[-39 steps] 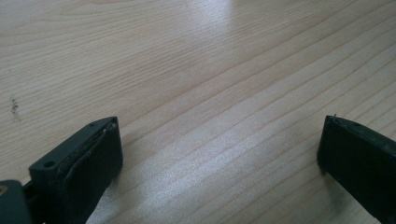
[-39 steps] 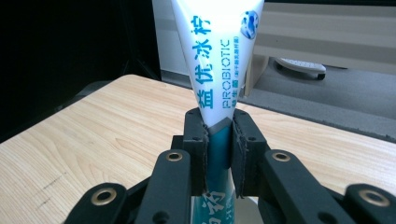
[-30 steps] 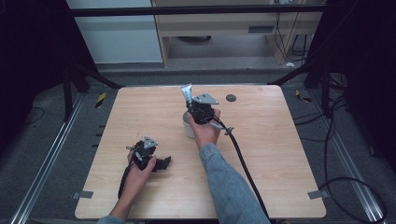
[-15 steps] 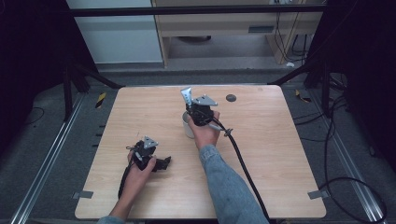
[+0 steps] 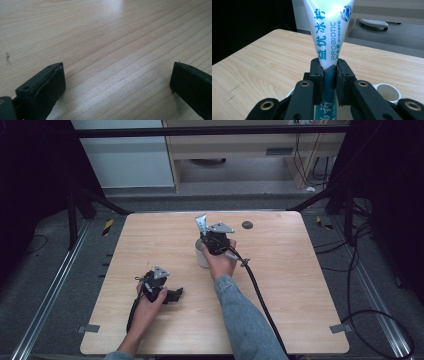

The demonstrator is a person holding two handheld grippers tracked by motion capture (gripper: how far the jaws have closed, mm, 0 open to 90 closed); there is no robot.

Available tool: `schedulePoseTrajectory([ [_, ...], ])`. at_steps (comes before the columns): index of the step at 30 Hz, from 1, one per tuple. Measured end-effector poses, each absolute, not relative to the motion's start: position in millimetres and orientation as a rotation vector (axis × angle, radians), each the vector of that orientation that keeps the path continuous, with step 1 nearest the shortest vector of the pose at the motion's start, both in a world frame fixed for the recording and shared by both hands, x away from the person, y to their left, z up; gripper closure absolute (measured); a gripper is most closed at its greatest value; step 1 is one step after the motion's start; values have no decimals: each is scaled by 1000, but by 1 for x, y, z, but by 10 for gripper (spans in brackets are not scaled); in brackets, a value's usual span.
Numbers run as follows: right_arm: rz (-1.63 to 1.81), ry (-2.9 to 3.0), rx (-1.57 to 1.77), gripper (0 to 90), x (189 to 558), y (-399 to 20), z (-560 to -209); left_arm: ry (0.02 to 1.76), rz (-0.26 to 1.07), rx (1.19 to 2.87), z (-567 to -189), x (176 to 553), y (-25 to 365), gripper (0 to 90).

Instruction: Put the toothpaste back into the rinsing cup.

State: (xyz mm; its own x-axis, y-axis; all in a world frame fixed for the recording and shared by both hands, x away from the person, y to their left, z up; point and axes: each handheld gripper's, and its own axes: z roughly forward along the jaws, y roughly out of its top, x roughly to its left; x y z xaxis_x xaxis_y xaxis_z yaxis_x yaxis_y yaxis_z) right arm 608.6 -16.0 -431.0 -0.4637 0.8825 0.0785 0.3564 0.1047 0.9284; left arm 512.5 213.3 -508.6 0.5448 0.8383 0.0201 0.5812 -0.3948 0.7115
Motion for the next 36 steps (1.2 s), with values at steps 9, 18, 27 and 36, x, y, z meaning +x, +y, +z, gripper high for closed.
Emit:
schedulePoseTrajectory([
  [9,1353,1892,1216,771,608,-18,-430,1139,501,2122,-509,513,213,0],
  [18,1360,1898,1215,763,609,-20,-430,1139,500,2121,-509,513,213,0],
  [27,1361,1897,1216,754,608,-18,-430,1139,501,2122,-509,513,213,0],
  [36,1358,1904,1202,755,608,-17,-430,1139,501,2121,-509,513,213,0],
])
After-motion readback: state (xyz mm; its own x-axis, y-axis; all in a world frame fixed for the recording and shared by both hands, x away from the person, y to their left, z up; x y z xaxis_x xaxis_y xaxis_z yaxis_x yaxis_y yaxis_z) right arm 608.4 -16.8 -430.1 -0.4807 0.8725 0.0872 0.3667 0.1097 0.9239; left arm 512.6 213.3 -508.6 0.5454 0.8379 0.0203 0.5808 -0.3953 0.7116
